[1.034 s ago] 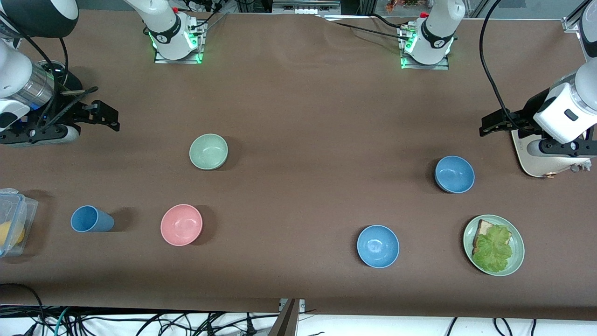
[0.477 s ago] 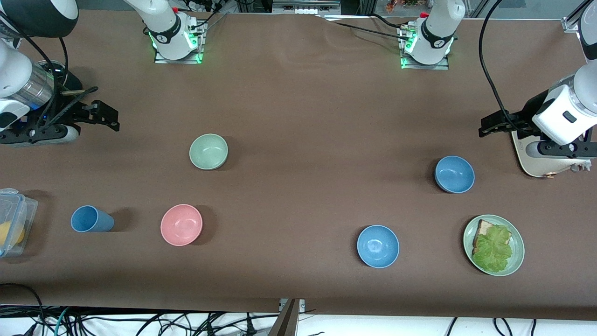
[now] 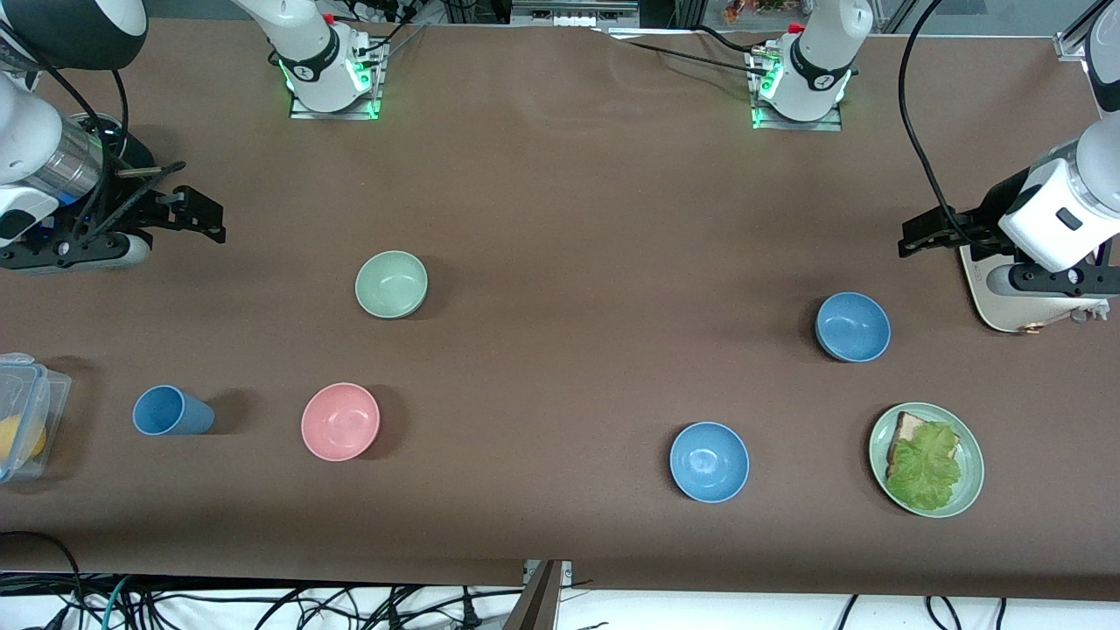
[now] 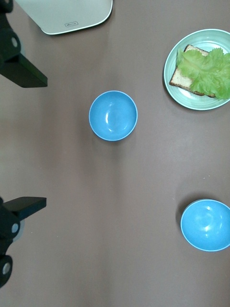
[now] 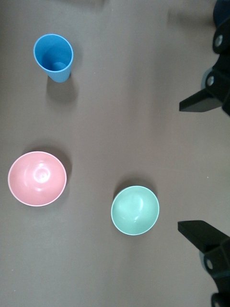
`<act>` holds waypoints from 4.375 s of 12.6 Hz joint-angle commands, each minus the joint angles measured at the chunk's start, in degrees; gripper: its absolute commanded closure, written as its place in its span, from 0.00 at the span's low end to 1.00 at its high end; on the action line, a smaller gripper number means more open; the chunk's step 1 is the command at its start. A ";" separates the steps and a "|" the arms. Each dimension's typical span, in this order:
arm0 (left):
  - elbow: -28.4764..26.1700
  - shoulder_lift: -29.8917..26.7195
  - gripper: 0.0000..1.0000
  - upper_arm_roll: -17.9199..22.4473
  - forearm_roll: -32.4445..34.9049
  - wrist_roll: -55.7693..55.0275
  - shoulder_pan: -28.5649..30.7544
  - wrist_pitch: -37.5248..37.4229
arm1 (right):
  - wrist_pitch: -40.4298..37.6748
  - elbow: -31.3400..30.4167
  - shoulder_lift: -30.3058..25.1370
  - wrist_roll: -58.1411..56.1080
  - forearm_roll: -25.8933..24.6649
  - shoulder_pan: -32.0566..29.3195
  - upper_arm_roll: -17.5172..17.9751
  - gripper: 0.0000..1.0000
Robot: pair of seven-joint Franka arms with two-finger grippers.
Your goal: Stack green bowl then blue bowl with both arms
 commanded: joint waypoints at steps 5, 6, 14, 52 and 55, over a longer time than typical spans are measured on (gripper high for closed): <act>2.22 1.03 0.00 -0.19 0.61 -0.56 0.01 -1.20 | -1.93 0.96 0.34 0.02 0.20 -0.06 0.29 0.00; 2.22 1.03 0.00 -0.19 0.70 -0.65 -0.08 -1.20 | -1.93 0.96 0.34 0.11 0.20 -0.06 0.29 0.00; 2.31 1.03 0.00 -0.19 0.61 -0.56 -0.08 -1.20 | -1.23 -0.36 -0.28 0.11 0.55 0.03 0.47 0.00; 2.31 1.30 0.00 -0.19 0.61 -0.21 -0.08 -1.20 | 52.00 -43.51 2.78 17.14 3.80 3.09 9.51 0.00; 2.31 1.30 0.00 -0.19 0.52 -0.21 -0.08 -1.20 | 56.41 -43.78 7.09 16.73 3.72 3.81 9.52 0.01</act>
